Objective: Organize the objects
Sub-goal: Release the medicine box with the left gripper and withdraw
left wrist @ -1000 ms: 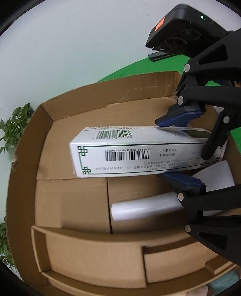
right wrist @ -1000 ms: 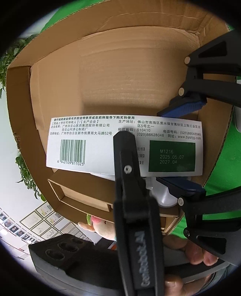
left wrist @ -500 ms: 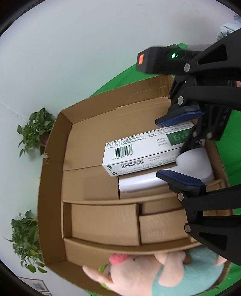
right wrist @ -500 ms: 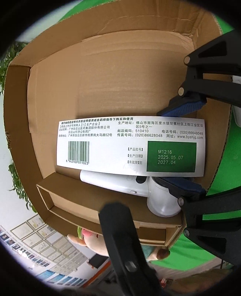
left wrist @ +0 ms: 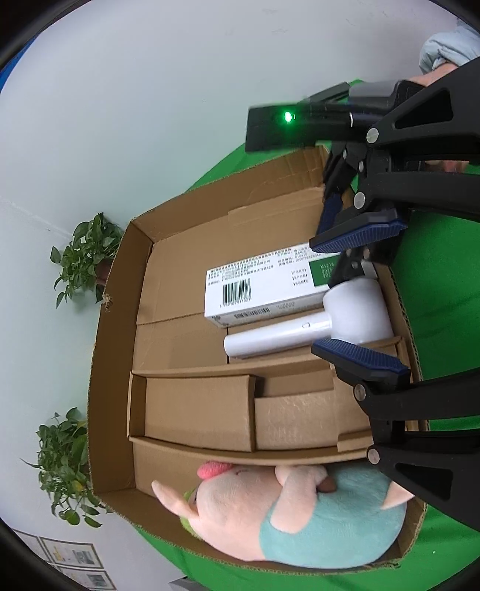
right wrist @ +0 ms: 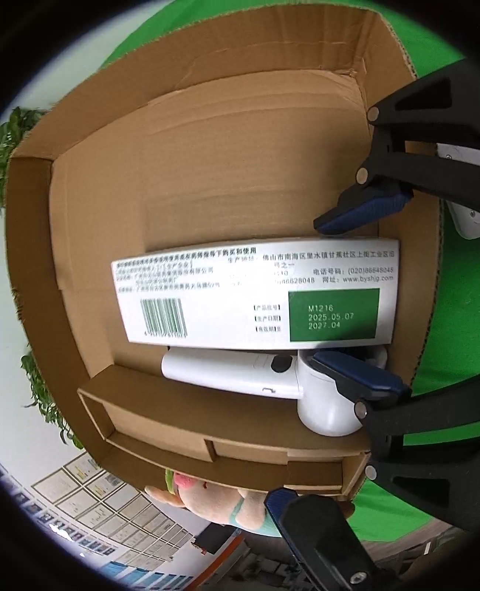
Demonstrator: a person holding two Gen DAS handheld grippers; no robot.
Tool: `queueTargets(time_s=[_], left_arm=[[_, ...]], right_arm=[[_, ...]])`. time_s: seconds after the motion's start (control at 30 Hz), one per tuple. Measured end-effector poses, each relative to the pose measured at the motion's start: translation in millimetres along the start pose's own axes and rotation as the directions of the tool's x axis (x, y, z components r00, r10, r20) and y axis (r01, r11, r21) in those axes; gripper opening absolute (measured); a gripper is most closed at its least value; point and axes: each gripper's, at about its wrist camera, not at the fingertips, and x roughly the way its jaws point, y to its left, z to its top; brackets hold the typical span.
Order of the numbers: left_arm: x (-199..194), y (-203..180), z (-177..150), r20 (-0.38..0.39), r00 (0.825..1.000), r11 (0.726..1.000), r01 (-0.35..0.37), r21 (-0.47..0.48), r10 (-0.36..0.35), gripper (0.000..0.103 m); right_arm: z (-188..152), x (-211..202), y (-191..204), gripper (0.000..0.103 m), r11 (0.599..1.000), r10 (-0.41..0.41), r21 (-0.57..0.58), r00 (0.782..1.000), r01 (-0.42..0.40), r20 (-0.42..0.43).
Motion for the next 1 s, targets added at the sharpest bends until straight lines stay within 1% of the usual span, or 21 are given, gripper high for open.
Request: queueTargets(time_s=[0.07,0.13,0.2,0.23,0.27,0.3,0.33,0.4,0.47,0.5,0.53,0.57,0.6,0.63,0.67,0.7,0.73,0.77,0.83,0.93,1.0], left_arm=[[-6,-1,-6,0.013,0.999,1.0,-0.029,0.008,0.029,0.047],[-16,0,-12,0.03,0.999,0.999,-0.044,0.007,0.043,0.048],[-25,-1,-18,0.059,0.996,0.998,-0.061,0.008,0.06,0.048],[-28,-1,-20,0.076,0.994,0.997,-0.074,0.011,0.073,0.051],[-32,-2,-22,0.095,0.992,0.996,-0.09,0.012,0.089,0.054],[-35,-3,-24,0.11,0.989,0.995,-0.101,0.012,0.099,0.06],[-38,-4,-26,0.128,0.986,0.993,-0.113,0.015,0.111,0.062],[-42,-5,-30,0.149,0.978,0.989,-0.148,0.022,0.143,0.063],[-48,-5,-34,0.174,0.969,0.983,-0.182,0.021,0.176,0.068],[-52,-5,-35,0.191,0.963,0.98,-0.198,0.021,0.191,0.072],[-55,-6,-38,0.213,0.953,0.974,-0.226,0.02,0.217,0.076],[-61,-8,-40,0.24,0.937,0.964,-0.267,0.019,0.254,0.078],[-66,-10,-42,0.267,0.923,0.956,-0.294,0.023,0.277,0.085],[-72,-15,-47,0.308,0.9,0.943,-0.331,0.027,0.307,0.092],[-80,-19,-52,0.349,0.876,0.931,-0.363,0.024,0.332,0.096],[-83,-20,-56,0.371,0.863,0.927,-0.375,0.02,0.342,0.103],[-91,-24,-63,0.412,0.842,0.923,-0.385,0.007,0.349,0.103],[-95,-25,-67,0.43,0.834,0.923,-0.385,0.003,0.346,0.103],[-101,-30,-75,0.45,0.823,0.921,-0.39,0.008,0.346,0.103],[-108,-36,-81,0.463,0.818,0.919,-0.394,0.021,0.34,0.103],[-109,-39,-84,0.458,0.823,0.922,-0.387,0.017,0.337,0.103]], right_arm=[[-2,-6,0,0.065,1.0,-0.019,-0.009,0.999,0.019,0.028],[-4,-10,-2,0.065,1.0,-0.006,-0.011,0.999,0.007,0.042],[-8,-13,1,0.06,1.0,-0.001,-0.019,0.999,0.002,0.052],[-9,-14,1,0.055,1.0,0.001,-0.027,0.998,0.0,0.055],[-12,-13,1,0.054,0.999,0.008,-0.038,0.999,-0.006,0.05],[-15,-15,4,0.054,0.999,0.005,-0.045,0.999,-0.003,0.052],[-15,-17,5,0.054,0.999,0.008,-0.048,0.998,-0.005,0.056],[-11,-21,-4,0.054,0.999,0.032,-0.026,0.998,-0.031,0.059],[-5,-23,3,0.058,1.0,0.014,-0.007,0.996,-0.014,0.082],[-5,-29,2,0.062,1.0,-0.01,-0.007,0.994,0.011,0.109],[-7,-36,1,0.074,1.0,-0.023,-0.006,0.99,0.024,0.138],[-13,-44,-2,0.084,1.0,-0.026,-0.007,0.986,0.028,0.164],[-12,-48,3,0.085,0.999,-0.038,-0.016,0.979,0.042,0.199],[-15,-54,6,0.087,0.997,-0.057,-0.034,0.972,0.066,0.228],[-19,-61,9,0.092,0.993,-0.083,-0.059,0.961,0.102,0.263],[-24,-69,13,0.097,0.987,-0.111,-0.081,0.946,0.142,0.306],[-30,-77,14,0.102,0.982,-0.123,-0.094,0.931,0.164,0.343],[-36,-85,15,0.102,0.979,-0.124,-0.106,0.918,0.176,0.375],[-46,-99,14,0.102,0.981,-0.107,-0.103,0.906,0.163,0.41],[-56,-112,12,0.102,0.985,-0.074,-0.107,0.891,0.136,0.449],[-63,-123,10,0.102,0.984,-0.055,-0.128,0.886,0.127,0.46]])
